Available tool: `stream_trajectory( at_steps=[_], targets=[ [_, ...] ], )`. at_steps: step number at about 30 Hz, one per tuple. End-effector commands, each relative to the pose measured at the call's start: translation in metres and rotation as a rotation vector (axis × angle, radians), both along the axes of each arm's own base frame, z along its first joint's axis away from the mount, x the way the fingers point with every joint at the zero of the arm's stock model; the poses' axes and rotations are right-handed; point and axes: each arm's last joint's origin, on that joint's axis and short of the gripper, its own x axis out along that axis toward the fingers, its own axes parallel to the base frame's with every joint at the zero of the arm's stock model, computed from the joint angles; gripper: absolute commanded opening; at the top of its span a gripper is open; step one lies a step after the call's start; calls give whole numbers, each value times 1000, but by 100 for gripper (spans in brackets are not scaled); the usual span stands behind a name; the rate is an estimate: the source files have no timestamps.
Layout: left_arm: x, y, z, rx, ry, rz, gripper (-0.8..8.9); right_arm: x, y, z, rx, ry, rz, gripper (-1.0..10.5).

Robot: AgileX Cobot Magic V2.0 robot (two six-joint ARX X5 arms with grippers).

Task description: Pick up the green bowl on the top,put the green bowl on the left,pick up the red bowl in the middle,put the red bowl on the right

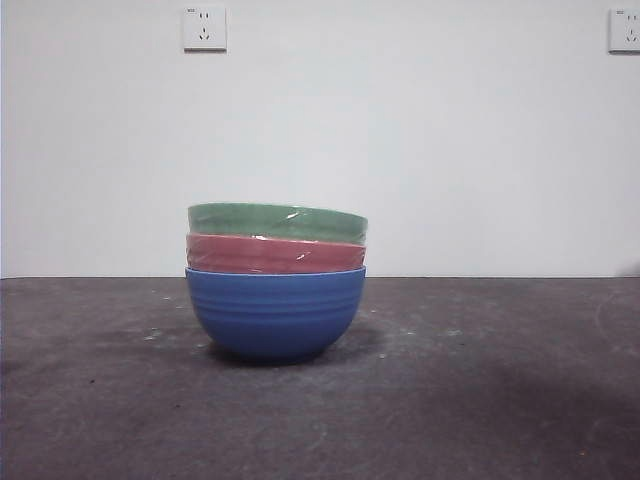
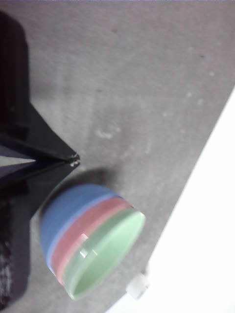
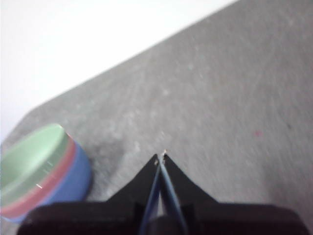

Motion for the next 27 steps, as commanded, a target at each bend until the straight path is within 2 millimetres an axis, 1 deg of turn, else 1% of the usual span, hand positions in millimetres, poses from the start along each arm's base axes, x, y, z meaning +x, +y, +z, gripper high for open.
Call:
stream_trajectory(
  at_steps=[1, 5, 8, 12, 16, 18, 21, 24, 27],
  targets=[
    [2, 0, 20, 3, -9, 3, -7, 2, 0, 21, 8, -19, -1, -10],
    [9, 0, 49, 51, -13, -13, -7, 8, 1, 49, -33, -11, 8, -10],
    [18, -1, 72, 122, -31, -66, -7, 15, 2, 72, -84, 14, 19, -9],
    [35, -3, 100, 197, -19, -153, -7, 28, 3, 100, -189, 42, 47, -8],
    [55, -6, 121, 263, 19, -250, -7, 44, 5, 127, -307, 80, 86, -2],
    [65, -7, 128, 295, 40, -303, -7, 53, 6, 137, -358, 97, 135, -2],
    [78, -11, 135, 343, 83, -396, -7, 66, 10, 148, -413, 110, 257, -2],
    [89, -17, 138, 371, 136, -499, -5, 77, 14, 153, -434, 119, 383, -2],
    [98, -25, 139, 406, 178, -570, -5, 86, 17, 153, -422, 129, 465, -2]
  ],
)
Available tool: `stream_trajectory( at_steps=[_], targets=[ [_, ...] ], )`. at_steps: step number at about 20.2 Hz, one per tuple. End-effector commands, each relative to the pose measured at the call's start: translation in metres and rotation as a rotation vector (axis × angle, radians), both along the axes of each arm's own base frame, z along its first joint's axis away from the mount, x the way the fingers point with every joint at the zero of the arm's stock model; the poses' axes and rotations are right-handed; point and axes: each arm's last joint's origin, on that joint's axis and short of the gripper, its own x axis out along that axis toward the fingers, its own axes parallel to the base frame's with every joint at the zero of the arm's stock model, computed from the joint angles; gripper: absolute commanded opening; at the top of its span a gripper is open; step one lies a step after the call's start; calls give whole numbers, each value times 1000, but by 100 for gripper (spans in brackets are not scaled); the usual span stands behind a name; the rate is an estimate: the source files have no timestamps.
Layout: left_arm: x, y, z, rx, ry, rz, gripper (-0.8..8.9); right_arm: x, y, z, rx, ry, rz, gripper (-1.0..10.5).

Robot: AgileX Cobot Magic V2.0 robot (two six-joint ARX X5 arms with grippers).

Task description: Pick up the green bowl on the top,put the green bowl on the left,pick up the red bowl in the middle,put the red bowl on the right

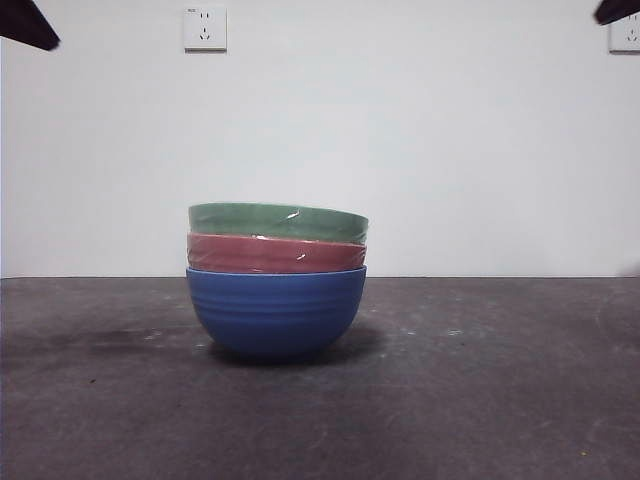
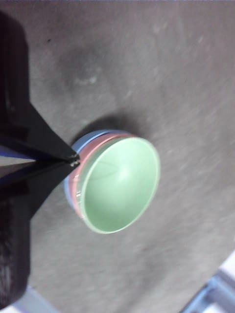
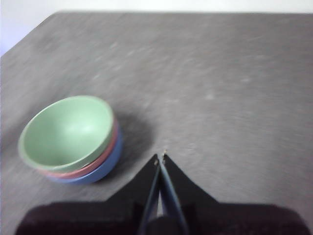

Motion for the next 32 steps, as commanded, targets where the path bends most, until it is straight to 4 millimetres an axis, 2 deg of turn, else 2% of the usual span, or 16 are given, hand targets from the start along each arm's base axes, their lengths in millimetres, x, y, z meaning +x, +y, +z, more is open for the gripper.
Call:
stream_trajectory(
  at_steps=[1, 3, 4, 5, 6, 7, 8, 12, 15, 17, 20, 22, 25, 28, 32],
  targets=[
    [6, -9, -1, 65, -10, -106, -4, 7, 2, -2, -25, -7, 86, 0],
    [10, -18, -2, 82, -9, -169, 0, 12, 4, -6, -17, 15, 113, 13],
    [11, -25, -4, 87, -14, -201, 12, 14, 4, -8, -18, 26, 114, 90],
    [11, -31, -4, 89, -17, -229, 94, 16, 4, -9, -18, 35, 113, 194],
    [13, -37, -5, 96, -25, -250, 219, 17, 5, -10, -16, 42, 112, 256],
    [15, -43, -6, 118, -36, -254, 310, 18, 5, -11, -15, 46, 111, 257],
    [17, -50, -8, 142, -39, -258, 318, 19, 5, -11, -13, 50, 109, 257],
    [32, -80, 1, 218, -3, -376, 315, 19, 5, -11, -10, 53, 109, 256],
    [48, -109, 7, 358, 13, -445, 314, 19, 5, -11, -10, 56, 110, 252],
    [59, -129, 5, 439, 24, -489, 314, 18, 5, -12, -11, 67, 110, 252],
    [72, -156, -12, 480, 63, -562, 313, 18, 5, -13, -11, 71, 110, 252],
    [78, -169, -29, 518, 103, -596, 313, 18, 5, -13, -11, 71, 110, 252],
    [83, -182, -53, 555, 166, -646, 311, 18, 5, -13, -11, 71, 110, 252],
    [86, -186, -62, 570, 185, -657, 306, 18, 5, -13, -11, 71, 110, 252],
    [85, -185, -62, 613, 159, -689, 0, 18, 5, -13, -12, 70, 109, 249]
  ],
)
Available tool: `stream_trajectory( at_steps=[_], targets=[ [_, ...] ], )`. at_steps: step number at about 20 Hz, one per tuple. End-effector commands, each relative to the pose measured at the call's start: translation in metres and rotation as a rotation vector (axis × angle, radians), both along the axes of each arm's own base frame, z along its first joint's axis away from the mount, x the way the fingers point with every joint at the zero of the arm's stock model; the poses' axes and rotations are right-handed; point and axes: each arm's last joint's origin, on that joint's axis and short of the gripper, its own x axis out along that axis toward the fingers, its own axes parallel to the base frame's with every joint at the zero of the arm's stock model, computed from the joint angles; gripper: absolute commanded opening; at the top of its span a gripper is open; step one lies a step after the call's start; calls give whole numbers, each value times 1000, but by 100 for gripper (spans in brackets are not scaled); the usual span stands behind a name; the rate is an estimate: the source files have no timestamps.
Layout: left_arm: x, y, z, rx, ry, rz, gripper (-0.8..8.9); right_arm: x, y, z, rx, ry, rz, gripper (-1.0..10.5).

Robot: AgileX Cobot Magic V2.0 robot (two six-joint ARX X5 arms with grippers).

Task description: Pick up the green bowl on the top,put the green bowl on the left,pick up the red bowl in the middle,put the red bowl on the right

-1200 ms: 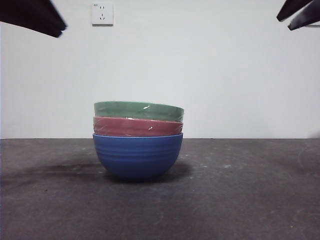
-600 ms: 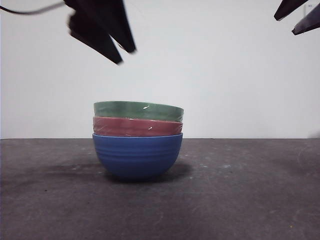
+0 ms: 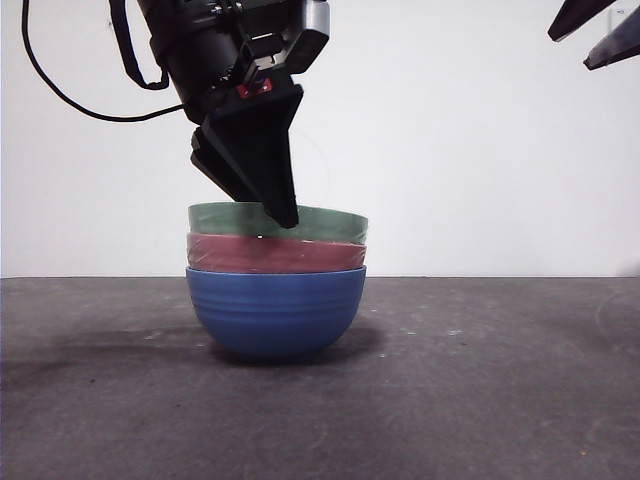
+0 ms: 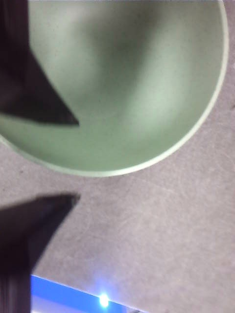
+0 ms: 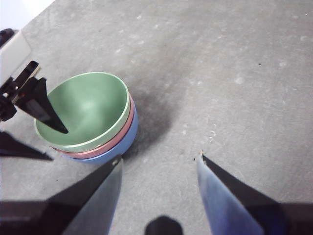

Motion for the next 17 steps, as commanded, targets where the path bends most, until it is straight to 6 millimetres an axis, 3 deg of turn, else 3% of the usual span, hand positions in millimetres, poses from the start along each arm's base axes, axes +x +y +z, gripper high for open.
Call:
stream_trajectory(
  at_steps=[1, 6, 9, 14, 17],
  targets=[
    [-1, -1, -2, 19, -11, -54, -9, 1, 1, 0, 1, -1, 4, 249],
    [-1, -2, -2, 18, -34, -98, -9, 1, 1, 0, 0, -2, 3, 249],
    [1, -4, 10, 0, -60, -96, -8, 1, 1, 1, 0, -4, 3, 249],
    [-3, 0, 77, -35, -53, -16, -9, 1, 1, 1, 0, -5, 3, 249],
    [-22, 15, 117, -83, -78, 79, -9, 1, 1, 1, -1, -4, 2, 249]
  ],
)
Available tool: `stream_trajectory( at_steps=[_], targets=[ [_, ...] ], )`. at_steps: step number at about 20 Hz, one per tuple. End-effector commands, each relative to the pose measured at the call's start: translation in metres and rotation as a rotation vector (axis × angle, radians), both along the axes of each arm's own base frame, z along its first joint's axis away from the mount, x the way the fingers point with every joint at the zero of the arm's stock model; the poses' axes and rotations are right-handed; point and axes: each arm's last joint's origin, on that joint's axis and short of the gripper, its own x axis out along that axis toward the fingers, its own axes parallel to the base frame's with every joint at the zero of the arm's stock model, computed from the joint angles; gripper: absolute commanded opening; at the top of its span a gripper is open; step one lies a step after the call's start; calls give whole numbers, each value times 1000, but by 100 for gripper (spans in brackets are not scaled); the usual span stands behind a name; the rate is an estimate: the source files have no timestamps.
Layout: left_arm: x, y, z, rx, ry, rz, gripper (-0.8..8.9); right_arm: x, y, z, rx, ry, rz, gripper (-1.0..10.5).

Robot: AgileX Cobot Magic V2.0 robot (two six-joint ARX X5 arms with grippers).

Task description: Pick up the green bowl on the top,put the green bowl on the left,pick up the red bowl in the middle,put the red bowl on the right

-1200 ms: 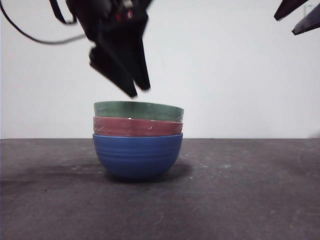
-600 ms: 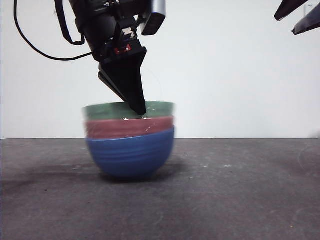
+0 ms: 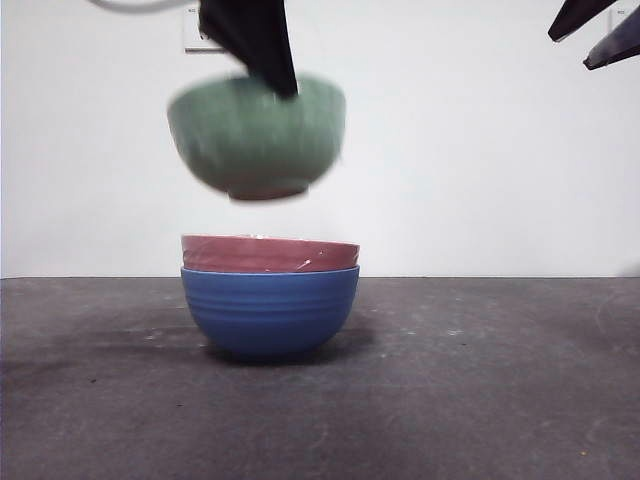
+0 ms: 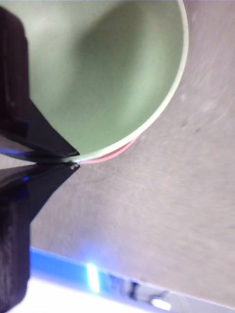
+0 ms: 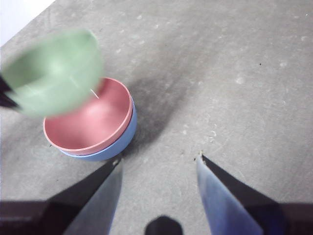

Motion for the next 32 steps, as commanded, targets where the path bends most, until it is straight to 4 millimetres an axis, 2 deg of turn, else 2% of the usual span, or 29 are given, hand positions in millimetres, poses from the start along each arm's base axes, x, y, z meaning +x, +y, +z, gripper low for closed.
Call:
stream_trajectory(
  at_steps=[1, 4, 7, 11, 16, 18, 22, 26, 27, 29, 30, 32],
  targets=[
    [-21, 17, 25, -27, -17, 117, -8, 1, 1, 0, -1, -4, 2, 249],
    [-45, 42, 40, 47, -100, 280, -8, 1, 1, 0, -1, -4, 2, 249],
    [-64, 59, 28, 60, -118, 371, -9, 1, 1, 0, -1, -3, 2, 249],
    [-78, 71, -20, 36, -82, 487, -9, 1, 1, 0, 0, -3, 2, 248],
    [-72, 64, -95, 45, -44, 522, -9, 1, 1, 0, 0, -3, 2, 248],
    [-76, 63, -118, 41, -26, 538, -9, 1, 1, 0, 0, -3, 2, 248],
    [-81, 63, -143, 48, -20, 524, -9, 1, 1, 0, 12, 7, -7, 248],
    [-84, 64, -152, 59, -5, 514, 8, 1, 1, 1, 13, 6, -6, 249],
    [-85, 63, -152, 50, 5, 507, 87, 1, 1, 1, 13, 6, -4, 249],
    [-84, 63, -151, 42, 7, 507, 315, 0, 3, 1, 14, 4, 10, 251],
    [-84, 63, -151, 38, 9, 516, 348, 0, 6, 1, 14, -2, 25, 252],
    [-84, 63, -144, 16, 21, 547, 346, 0, 17, 5, 19, -41, 74, 253]
  ],
)
